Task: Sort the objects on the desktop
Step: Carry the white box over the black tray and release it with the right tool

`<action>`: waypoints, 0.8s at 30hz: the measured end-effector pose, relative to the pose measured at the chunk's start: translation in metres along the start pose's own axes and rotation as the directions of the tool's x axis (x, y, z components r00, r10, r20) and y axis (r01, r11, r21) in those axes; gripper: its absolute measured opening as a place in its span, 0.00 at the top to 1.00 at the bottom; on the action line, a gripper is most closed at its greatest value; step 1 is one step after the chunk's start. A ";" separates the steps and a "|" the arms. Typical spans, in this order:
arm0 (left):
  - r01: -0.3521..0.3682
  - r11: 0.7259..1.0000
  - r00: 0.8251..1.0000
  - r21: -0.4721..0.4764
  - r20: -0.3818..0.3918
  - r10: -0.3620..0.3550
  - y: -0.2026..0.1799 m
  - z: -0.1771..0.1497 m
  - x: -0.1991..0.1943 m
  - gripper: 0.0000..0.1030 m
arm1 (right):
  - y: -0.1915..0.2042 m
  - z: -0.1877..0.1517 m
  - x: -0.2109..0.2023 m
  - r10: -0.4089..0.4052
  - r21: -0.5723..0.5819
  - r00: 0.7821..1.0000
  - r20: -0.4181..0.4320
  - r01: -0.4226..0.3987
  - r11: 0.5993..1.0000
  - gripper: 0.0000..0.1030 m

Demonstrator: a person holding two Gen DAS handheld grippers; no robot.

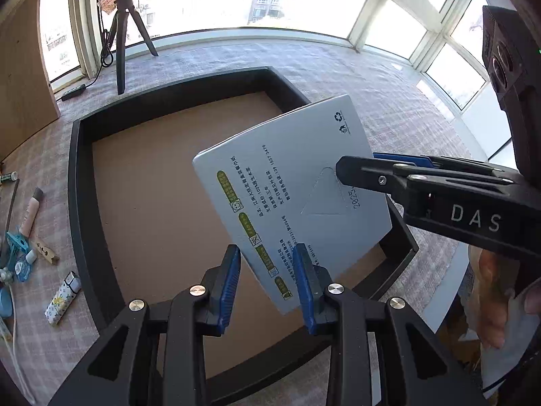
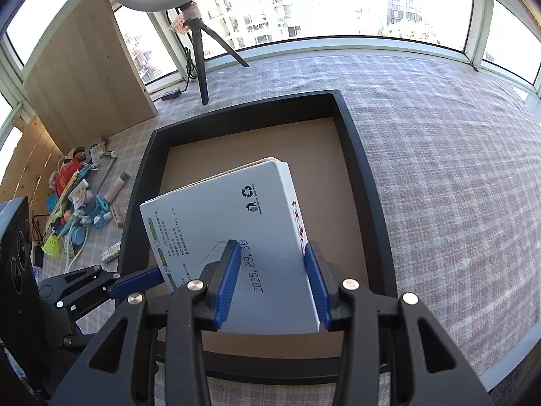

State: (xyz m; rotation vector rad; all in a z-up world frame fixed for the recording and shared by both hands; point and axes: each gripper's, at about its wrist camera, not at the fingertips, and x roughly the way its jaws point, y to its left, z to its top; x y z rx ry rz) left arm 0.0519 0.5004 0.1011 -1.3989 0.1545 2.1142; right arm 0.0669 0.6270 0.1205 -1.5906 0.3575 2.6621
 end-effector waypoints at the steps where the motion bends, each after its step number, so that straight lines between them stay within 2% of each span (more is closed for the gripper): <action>1: 0.004 1.000 1.000 0.011 -0.008 -0.004 -0.004 -0.001 0.002 0.70 | -0.005 -0.002 -0.001 -0.007 0.007 1.000 -0.002 0.007 1.000 0.61; 5: 0.017 0.999 1.000 0.035 -0.014 -0.017 -0.009 -0.002 0.000 0.70 | -0.019 -0.007 -0.006 -0.010 0.043 1.000 -0.009 0.010 0.999 0.61; 11: -0.029 0.999 0.999 0.029 0.032 0.028 0.001 -0.002 -0.020 0.70 | -0.015 -0.004 -0.020 -0.008 0.067 0.999 0.035 0.005 0.998 0.62; 18: -0.081 0.996 0.995 -0.043 0.051 0.083 0.040 -0.007 -0.036 0.70 | 0.029 0.007 -0.009 0.042 -0.032 0.999 0.029 -0.041 0.999 0.62; 24: -0.141 0.982 0.987 -0.126 0.063 0.150 0.092 -0.021 -0.056 0.70 | 0.081 0.016 0.006 0.106 -0.110 0.994 0.007 -0.104 0.988 0.62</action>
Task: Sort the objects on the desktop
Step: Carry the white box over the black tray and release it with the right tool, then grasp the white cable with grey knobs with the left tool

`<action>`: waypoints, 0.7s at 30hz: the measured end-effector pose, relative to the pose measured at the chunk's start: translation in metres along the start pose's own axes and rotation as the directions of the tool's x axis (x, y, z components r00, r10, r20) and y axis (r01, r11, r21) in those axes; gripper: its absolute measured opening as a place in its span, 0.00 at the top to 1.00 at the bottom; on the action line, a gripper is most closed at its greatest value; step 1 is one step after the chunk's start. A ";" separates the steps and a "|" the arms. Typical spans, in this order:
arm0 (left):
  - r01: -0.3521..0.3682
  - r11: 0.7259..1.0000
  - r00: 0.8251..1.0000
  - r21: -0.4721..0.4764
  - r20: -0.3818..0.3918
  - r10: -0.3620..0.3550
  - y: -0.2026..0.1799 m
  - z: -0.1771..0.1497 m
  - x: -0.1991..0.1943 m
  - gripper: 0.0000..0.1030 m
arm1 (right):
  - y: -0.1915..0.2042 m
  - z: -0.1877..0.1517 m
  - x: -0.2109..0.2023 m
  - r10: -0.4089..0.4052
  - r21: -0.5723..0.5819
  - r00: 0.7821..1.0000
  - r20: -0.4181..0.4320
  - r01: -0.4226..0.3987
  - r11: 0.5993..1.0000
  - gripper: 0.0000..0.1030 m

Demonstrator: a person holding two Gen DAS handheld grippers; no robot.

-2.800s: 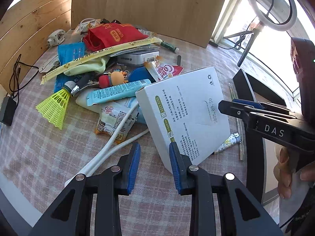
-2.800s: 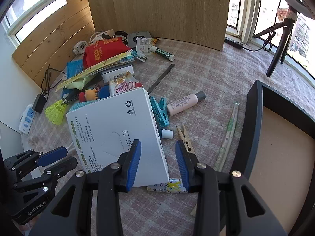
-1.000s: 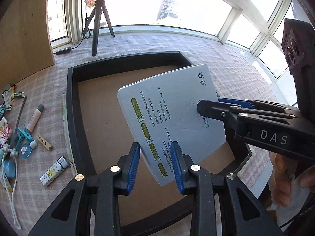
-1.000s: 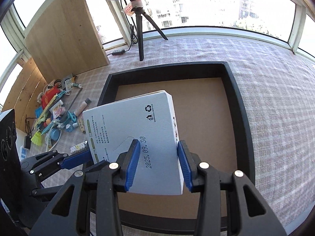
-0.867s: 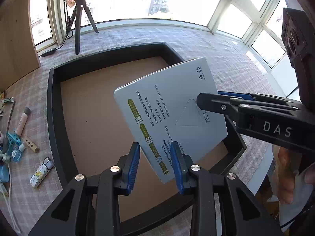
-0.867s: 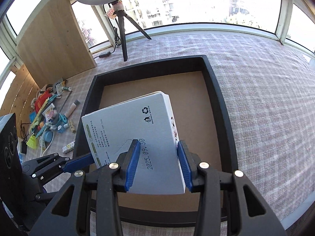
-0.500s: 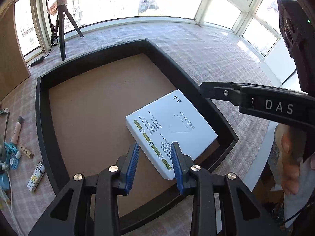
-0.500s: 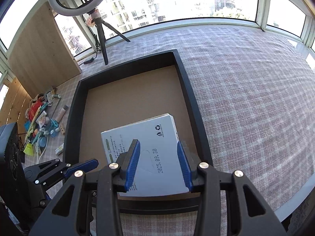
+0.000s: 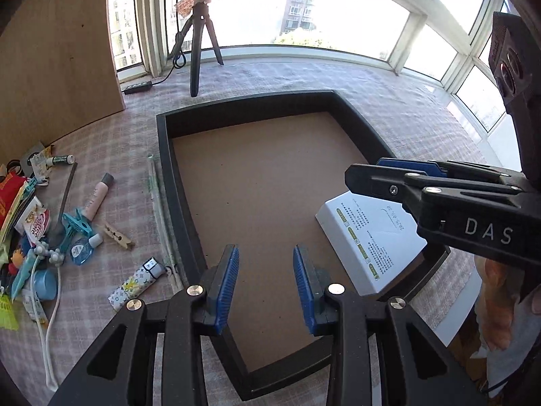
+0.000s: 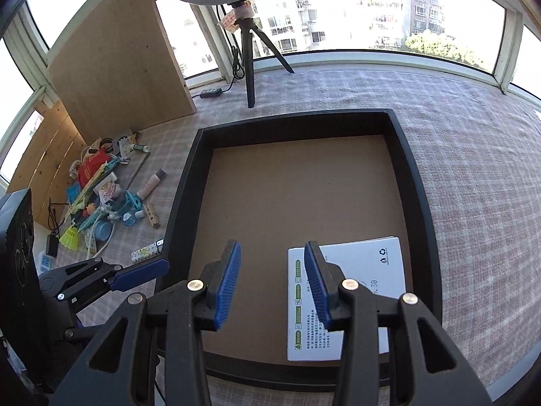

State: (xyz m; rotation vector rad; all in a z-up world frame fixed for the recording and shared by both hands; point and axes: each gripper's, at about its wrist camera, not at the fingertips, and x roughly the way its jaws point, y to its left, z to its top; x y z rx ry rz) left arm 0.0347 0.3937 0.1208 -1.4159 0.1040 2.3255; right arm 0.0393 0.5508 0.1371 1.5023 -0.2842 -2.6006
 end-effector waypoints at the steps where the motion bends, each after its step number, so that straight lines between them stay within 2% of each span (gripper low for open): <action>1: -0.015 1.000 1.000 -0.015 0.001 0.015 0.012 -0.002 -0.002 0.70 | 0.010 0.003 0.004 0.013 -0.017 1.000 -0.004 -0.013 1.000 0.62; 5: -0.084 0.992 0.996 -0.094 0.001 0.084 0.066 -0.017 -0.014 0.70 | 0.057 0.015 0.024 0.066 -0.095 0.997 -0.027 -0.068 0.993 0.62; 8: -0.136 0.976 0.991 -0.171 -0.007 0.136 0.110 -0.035 -0.026 0.70 | 0.094 0.024 0.043 0.107 -0.160 0.993 -0.056 -0.115 0.980 0.62; 16: -0.275 0.902 0.961 -0.332 -0.081 0.263 0.207 -0.102 -0.051 0.70 | 0.198 0.034 0.091 0.187 -0.337 0.972 -0.141 -0.224 0.915 0.62; 21: -0.336 0.870 0.941 -0.360 -0.156 0.299 0.242 -0.146 -0.054 0.70 | 0.245 0.037 0.123 0.209 -0.410 0.957 -0.204 -0.277 0.869 0.62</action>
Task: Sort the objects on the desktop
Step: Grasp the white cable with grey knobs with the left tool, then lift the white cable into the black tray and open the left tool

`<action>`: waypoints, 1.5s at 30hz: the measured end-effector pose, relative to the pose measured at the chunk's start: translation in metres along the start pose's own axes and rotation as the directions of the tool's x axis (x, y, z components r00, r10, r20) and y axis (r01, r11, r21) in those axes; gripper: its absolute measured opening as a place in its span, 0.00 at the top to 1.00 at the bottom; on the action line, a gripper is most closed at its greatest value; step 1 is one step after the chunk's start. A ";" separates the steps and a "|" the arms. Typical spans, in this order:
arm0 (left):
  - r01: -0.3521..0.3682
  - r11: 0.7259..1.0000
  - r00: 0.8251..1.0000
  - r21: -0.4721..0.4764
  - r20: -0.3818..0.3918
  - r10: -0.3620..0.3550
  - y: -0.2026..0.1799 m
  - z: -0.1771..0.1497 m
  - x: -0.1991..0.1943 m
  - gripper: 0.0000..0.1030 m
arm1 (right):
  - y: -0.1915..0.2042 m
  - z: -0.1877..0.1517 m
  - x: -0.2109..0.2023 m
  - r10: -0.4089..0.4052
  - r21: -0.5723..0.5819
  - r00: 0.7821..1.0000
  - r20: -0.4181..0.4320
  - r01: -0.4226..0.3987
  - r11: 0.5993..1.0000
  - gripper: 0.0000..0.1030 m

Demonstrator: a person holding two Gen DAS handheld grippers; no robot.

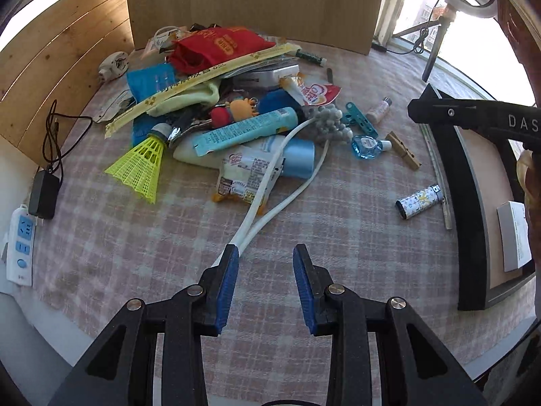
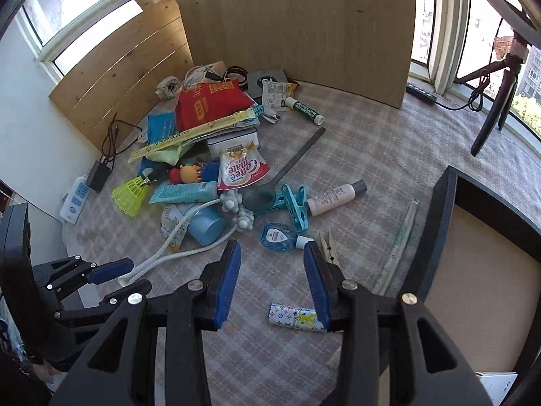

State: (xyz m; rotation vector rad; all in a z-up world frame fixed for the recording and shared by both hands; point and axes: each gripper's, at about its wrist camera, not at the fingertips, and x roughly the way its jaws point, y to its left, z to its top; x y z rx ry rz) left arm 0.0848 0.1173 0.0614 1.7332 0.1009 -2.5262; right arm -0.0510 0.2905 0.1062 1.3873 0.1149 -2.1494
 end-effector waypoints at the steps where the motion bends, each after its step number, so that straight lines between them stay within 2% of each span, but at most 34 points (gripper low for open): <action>1: -0.010 1.000 1.000 -0.004 -0.014 0.010 0.007 -0.005 0.004 0.70 | 0.006 0.005 0.008 0.004 -0.019 1.000 -0.009 -0.005 1.000 0.62; 5: -0.035 0.999 0.998 -0.012 -0.047 0.034 0.025 -0.020 0.015 0.70 | 0.023 0.020 0.038 -0.005 -0.082 0.999 -0.052 0.001 0.997 0.62; 11: -0.031 0.999 0.998 0.012 -0.053 0.031 0.033 -0.027 0.022 0.64 | 0.031 0.032 0.074 -0.030 -0.115 0.994 -0.106 0.018 0.993 0.62; 13: -0.021 1.000 0.998 0.022 -0.057 0.022 0.035 -0.027 0.024 0.63 | 0.031 0.033 0.083 -0.036 -0.112 0.992 -0.123 0.022 0.993 0.64; 15: -0.017 0.999 0.998 0.032 -0.066 0.019 0.035 -0.028 0.028 0.63 | 0.032 0.034 0.090 -0.033 -0.111 0.990 -0.136 0.017 0.994 0.72; 17: -0.015 0.999 0.997 0.036 -0.081 0.018 0.036 -0.028 0.033 0.63 | 0.034 0.034 0.095 -0.034 -0.119 0.989 -0.141 0.018 0.993 0.75; 19: -0.008 0.999 0.996 0.046 -0.085 0.012 0.034 -0.029 0.036 0.66 | 0.037 0.035 0.098 -0.037 -0.126 0.989 -0.141 0.019 0.992 0.77; 20: -0.004 0.999 0.996 0.052 -0.086 0.008 0.034 -0.030 0.037 0.72 | 0.039 0.035 0.099 -0.037 -0.128 0.989 -0.141 0.019 0.992 0.77; 21: -0.003 0.998 0.996 0.058 -0.083 0.008 0.033 -0.031 0.037 0.72 | 0.038 0.035 0.098 -0.035 -0.126 0.989 -0.142 0.017 0.992 0.78; 27: 0.028 0.997 0.997 0.078 -0.080 -0.022 0.025 -0.038 0.032 0.75 | 0.035 0.030 0.090 -0.048 -0.129 0.991 -0.129 0.031 0.991 0.78; 36: 0.093 0.989 0.995 0.115 -0.034 -0.089 0.000 -0.046 0.001 0.81 | 0.021 0.026 0.057 -0.045 -0.113 0.994 -0.097 0.034 0.993 0.79; 38: 0.109 0.986 0.994 0.129 -0.026 -0.107 -0.013 -0.040 -0.003 0.82 | 0.021 0.027 0.049 -0.050 -0.112 0.995 -0.089 0.040 0.993 0.79; 40: 0.127 0.981 0.992 0.148 -0.020 -0.125 -0.038 -0.022 0.003 0.82 | 0.017 0.028 0.039 -0.048 -0.106 0.995 -0.082 0.039 0.994 0.79; 45: 0.161 0.962 0.986 0.218 -0.002 -0.164 -0.072 -0.009 0.002 0.84 | -0.002 0.026 0.006 -0.083 -0.108 0.995 -0.050 0.077 0.991 0.79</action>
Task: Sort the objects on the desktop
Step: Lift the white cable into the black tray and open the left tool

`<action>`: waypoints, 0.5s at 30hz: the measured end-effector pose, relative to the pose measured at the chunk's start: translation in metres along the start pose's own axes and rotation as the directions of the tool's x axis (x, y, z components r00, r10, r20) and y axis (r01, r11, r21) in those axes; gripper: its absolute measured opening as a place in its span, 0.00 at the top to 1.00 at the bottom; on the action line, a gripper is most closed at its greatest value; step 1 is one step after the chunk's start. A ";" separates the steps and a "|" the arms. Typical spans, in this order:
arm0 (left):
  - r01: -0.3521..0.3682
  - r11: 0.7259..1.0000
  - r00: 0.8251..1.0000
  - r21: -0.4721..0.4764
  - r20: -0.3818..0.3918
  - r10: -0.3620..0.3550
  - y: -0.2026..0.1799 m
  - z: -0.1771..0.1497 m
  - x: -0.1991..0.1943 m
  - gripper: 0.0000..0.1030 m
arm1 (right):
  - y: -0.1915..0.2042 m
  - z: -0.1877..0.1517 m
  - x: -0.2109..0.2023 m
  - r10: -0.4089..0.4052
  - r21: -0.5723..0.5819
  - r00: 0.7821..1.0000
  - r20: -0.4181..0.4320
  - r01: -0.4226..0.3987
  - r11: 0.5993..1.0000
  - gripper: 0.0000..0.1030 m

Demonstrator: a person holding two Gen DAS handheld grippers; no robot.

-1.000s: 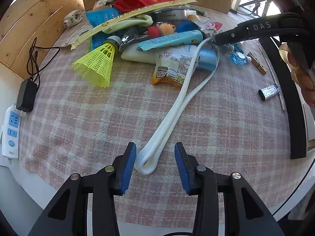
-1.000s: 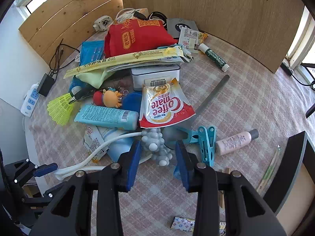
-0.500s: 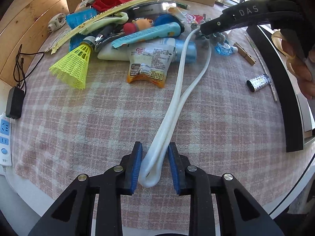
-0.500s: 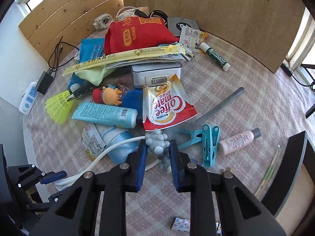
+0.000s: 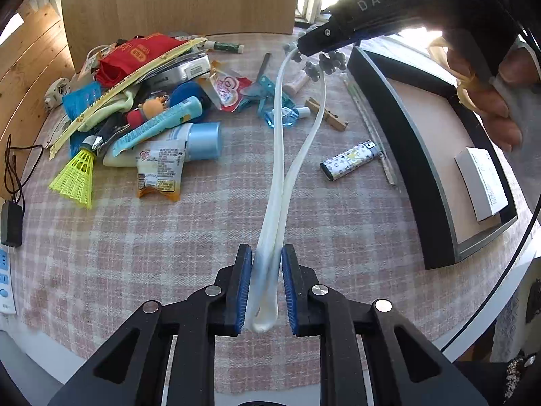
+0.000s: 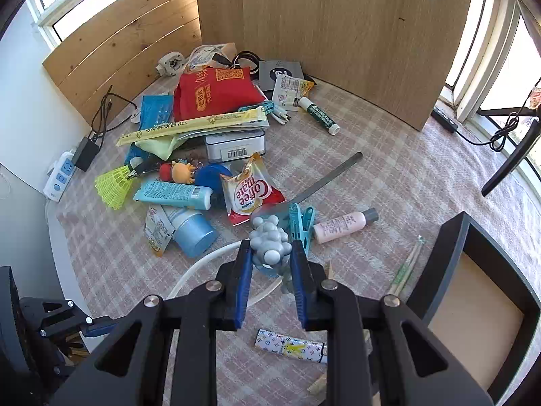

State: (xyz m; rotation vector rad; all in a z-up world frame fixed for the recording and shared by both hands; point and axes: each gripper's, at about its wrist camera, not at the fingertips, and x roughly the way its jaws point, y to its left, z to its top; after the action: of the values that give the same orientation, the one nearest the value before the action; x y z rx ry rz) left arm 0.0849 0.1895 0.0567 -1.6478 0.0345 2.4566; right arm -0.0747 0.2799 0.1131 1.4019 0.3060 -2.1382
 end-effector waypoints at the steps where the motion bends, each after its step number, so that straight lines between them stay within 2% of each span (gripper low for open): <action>1: 0.007 1.000 1.000 0.019 0.003 -0.007 -0.009 0.003 0.000 0.84 | -0.006 -0.002 -0.007 -0.008 0.004 1.000 0.007 0.008 1.000 0.79; 9: 0.090 0.978 0.996 0.186 0.008 -0.093 -0.098 0.024 0.004 0.85 | -0.070 -0.029 -0.055 -0.095 0.083 0.995 0.026 0.092 0.992 0.79; 14: 0.146 0.945 0.988 0.292 0.009 -0.156 -0.155 0.034 -0.002 0.85 | -0.114 -0.051 -0.083 -0.143 0.153 0.989 0.032 0.137 0.979 0.79; 15: 0.155 0.938 0.986 0.309 0.009 -0.166 -0.165 0.035 -0.005 0.88 | -0.122 -0.055 -0.087 -0.153 0.166 0.988 0.032 0.146 0.975 0.79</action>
State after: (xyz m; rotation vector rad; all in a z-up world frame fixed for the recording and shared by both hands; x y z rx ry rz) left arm 0.0820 0.3552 0.0884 -1.4148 0.2547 2.2243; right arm -0.0753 0.4340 0.1547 1.4597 0.2294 -2.3605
